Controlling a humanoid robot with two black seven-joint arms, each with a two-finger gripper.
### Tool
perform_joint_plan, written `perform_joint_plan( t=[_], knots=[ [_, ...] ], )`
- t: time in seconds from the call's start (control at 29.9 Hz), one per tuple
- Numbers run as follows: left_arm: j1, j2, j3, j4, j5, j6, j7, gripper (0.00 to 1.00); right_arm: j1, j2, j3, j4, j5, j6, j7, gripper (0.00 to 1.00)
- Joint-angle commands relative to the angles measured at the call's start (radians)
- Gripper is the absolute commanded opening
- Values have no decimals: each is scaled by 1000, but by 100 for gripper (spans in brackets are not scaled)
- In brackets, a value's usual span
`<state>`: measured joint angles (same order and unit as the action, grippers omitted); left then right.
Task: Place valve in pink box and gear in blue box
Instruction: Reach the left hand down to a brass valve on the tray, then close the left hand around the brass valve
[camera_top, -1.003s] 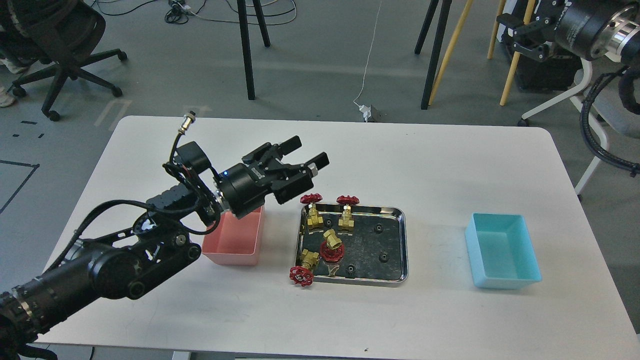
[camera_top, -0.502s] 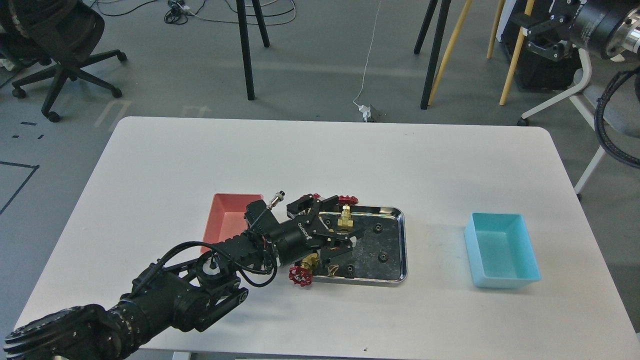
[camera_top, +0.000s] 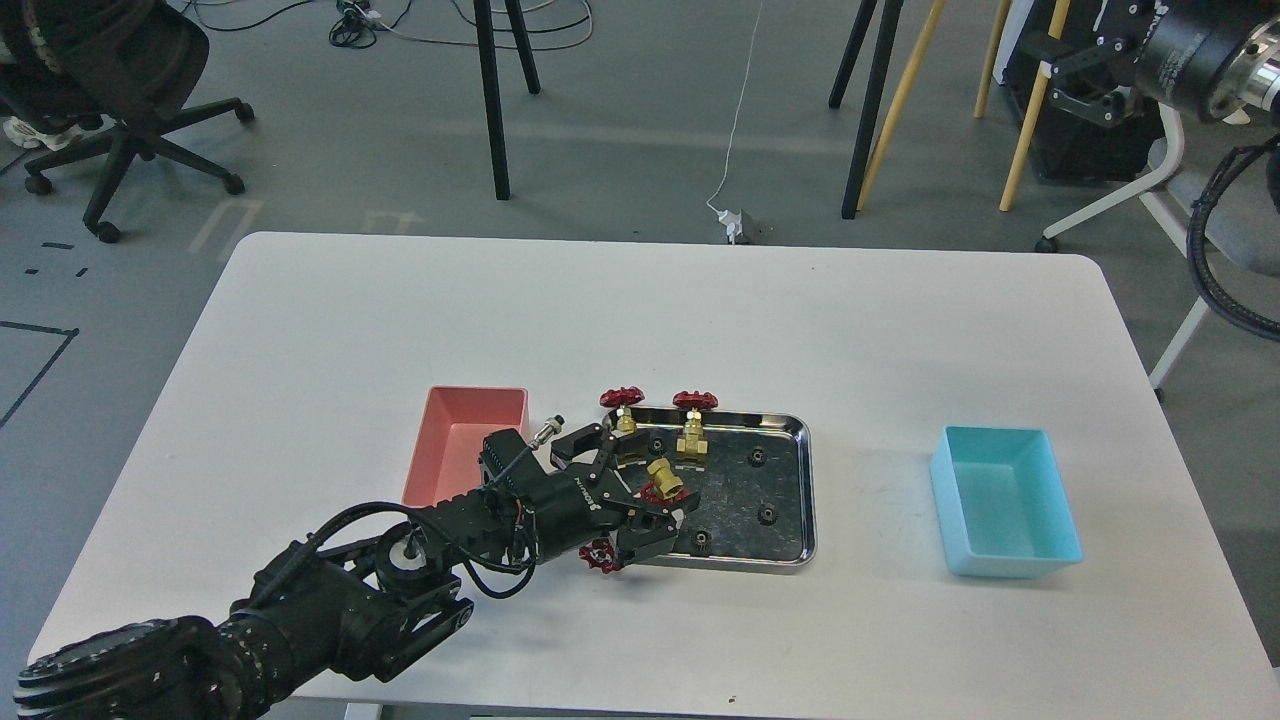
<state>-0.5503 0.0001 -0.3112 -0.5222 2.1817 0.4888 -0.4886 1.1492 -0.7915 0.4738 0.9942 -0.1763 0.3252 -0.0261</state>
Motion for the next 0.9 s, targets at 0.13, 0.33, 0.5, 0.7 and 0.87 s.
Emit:
perform_joint_plan(
  t=[0.13, 0.33, 0.5, 0.7, 0.87],
  knots=[
    [0, 0, 0, 4, 0, 0, 0, 100, -2, 1, -1, 0, 0, 1, 0, 100],
    [0, 0, 1, 4, 0, 0, 0, 84, -5, 1, -1, 0, -17, 1, 0, 100],
    [-2, 0, 4, 2, 0, 0, 0, 67, -5, 5, -1, 0, -34, 1, 0, 100],
    [-7, 0, 4, 2, 0, 0, 0, 40, -6, 5, -1, 0, -34, 1, 0, 100],
    [-5, 0, 3, -1, 0, 0, 0, 20, -11, 6, -1, -2, -34, 1, 0, 100]
  ],
)
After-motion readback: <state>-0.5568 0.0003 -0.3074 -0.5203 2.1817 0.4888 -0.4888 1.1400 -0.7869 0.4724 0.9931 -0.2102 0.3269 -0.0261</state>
